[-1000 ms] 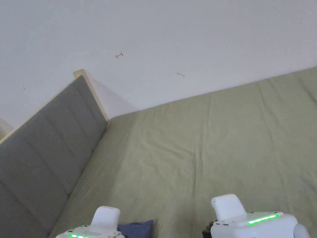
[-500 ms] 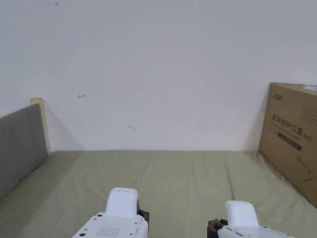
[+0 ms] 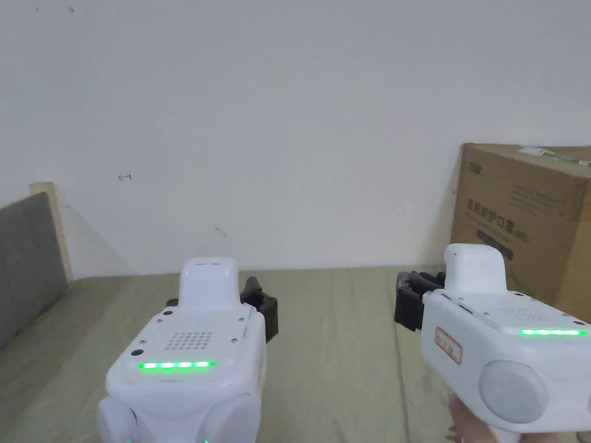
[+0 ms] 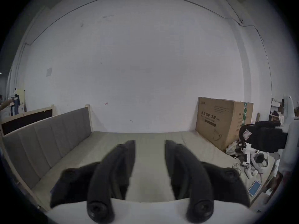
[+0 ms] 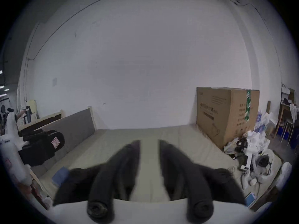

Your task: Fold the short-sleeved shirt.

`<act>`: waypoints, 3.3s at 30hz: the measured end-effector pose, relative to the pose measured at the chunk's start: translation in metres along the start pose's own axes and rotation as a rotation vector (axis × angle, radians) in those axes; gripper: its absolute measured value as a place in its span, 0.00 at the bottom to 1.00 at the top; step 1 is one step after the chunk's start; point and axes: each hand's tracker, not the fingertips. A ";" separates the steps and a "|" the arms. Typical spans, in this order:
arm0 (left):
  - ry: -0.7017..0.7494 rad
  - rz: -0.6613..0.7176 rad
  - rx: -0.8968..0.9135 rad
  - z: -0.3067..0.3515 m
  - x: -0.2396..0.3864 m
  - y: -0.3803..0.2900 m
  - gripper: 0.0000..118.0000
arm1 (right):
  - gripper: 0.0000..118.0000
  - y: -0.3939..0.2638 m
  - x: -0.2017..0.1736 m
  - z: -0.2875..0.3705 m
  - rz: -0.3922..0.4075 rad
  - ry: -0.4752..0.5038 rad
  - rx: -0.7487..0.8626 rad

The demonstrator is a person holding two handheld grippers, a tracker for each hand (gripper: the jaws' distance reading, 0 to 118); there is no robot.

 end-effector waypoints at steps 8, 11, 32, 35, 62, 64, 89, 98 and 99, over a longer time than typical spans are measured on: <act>0.038 -0.015 0.063 0.017 -0.005 -0.001 1.00 | 0.79 -0.006 -0.001 0.011 0.050 -0.065 0.067; 0.053 -0.035 0.080 0.019 -0.003 0.002 1.00 | 0.79 -0.008 -0.001 0.014 0.049 -0.078 0.081; 0.039 -0.069 0.031 0.006 -0.009 -0.001 1.00 | 0.79 -0.013 0.000 0.007 0.060 -0.074 0.055; 0.047 -0.041 0.024 0.005 -0.013 0.000 1.00 | 0.79 -0.014 -0.003 0.006 0.060 -0.067 0.052; -0.023 -0.003 0.000 0.002 -0.010 -0.002 1.00 | 0.79 -0.023 -0.011 0.000 0.099 -0.067 0.008; -0.020 0.002 -0.005 0.002 -0.010 -0.001 1.00 | 0.79 -0.024 -0.011 0.000 0.096 -0.066 0.004; 0.009 0.010 -0.037 0.001 0.001 0.002 1.00 | 0.79 -0.025 -0.007 0.007 0.063 -0.050 -0.002; 0.028 0.084 -0.066 0.001 0.001 0.001 1.00 | 0.79 -0.026 -0.009 0.012 0.091 -0.060 -0.010; 0.032 0.093 -0.086 -0.001 0.001 0.003 1.00 | 0.79 -0.026 -0.009 0.012 0.090 -0.062 -0.009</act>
